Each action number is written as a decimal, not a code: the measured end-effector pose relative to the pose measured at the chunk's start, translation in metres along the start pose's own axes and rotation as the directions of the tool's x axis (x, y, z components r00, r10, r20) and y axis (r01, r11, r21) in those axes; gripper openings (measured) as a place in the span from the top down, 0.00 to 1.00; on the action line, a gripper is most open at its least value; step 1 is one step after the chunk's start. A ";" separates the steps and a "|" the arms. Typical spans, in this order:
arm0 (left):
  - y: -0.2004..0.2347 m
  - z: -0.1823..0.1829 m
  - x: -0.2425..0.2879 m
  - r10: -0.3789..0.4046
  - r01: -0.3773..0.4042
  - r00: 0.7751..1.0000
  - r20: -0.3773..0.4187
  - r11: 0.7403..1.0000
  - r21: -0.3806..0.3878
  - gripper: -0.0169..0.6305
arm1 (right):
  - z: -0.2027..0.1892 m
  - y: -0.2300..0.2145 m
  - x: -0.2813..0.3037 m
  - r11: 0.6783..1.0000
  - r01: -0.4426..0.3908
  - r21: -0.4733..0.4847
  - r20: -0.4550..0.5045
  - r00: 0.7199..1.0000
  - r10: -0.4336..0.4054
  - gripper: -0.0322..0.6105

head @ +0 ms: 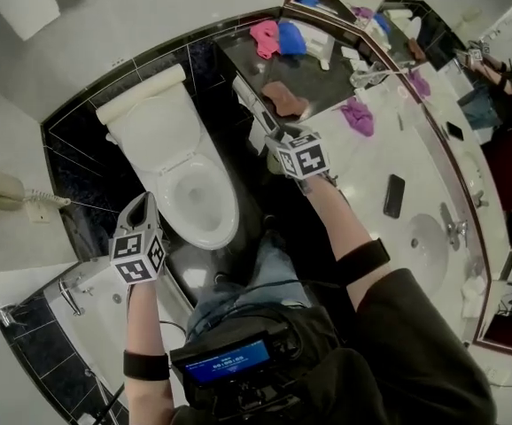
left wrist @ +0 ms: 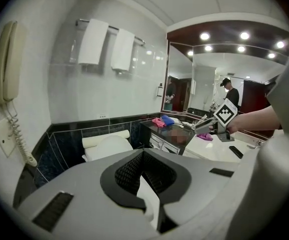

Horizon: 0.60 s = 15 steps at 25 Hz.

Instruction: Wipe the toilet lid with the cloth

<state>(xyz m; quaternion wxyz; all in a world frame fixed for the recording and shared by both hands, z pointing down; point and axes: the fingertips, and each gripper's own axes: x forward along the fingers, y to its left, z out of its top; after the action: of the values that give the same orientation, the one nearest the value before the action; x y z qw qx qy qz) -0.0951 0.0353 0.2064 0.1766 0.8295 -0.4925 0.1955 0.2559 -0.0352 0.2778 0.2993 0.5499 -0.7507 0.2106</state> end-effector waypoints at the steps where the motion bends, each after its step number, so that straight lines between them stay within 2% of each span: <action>1: -0.005 0.001 0.010 -0.004 0.004 1.000 -0.007 1.000 0.004 0.97 | -0.002 -0.017 0.008 1.000 0.021 0.002 -0.016 1.000 -0.021 0.56; 7: -0.033 0.005 0.074 0.001 0.000 0.998 -0.063 1.000 0.019 0.97 | -0.003 -0.105 0.066 0.996 0.078 -0.044 -0.103 0.991 -0.083 0.50; 13: -0.058 0.006 0.134 0.020 -0.021 0.992 -0.121 1.000 -0.012 0.97 | -0.002 -0.175 0.131 0.994 0.061 -0.086 -0.180 0.981 -0.075 0.50; 15: -0.063 0.008 0.152 0.031 -0.034 0.991 -0.132 0.999 -0.025 0.97 | 0.001 -0.185 0.151 0.996 0.029 -0.082 -0.186 0.982 -0.044 0.50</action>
<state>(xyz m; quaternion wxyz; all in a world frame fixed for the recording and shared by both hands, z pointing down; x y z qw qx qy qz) 0.0288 -0.0539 0.2693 0.2164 0.8042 -0.4959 0.2459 0.3987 -0.1986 0.3776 0.3938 0.5290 -0.7169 0.2261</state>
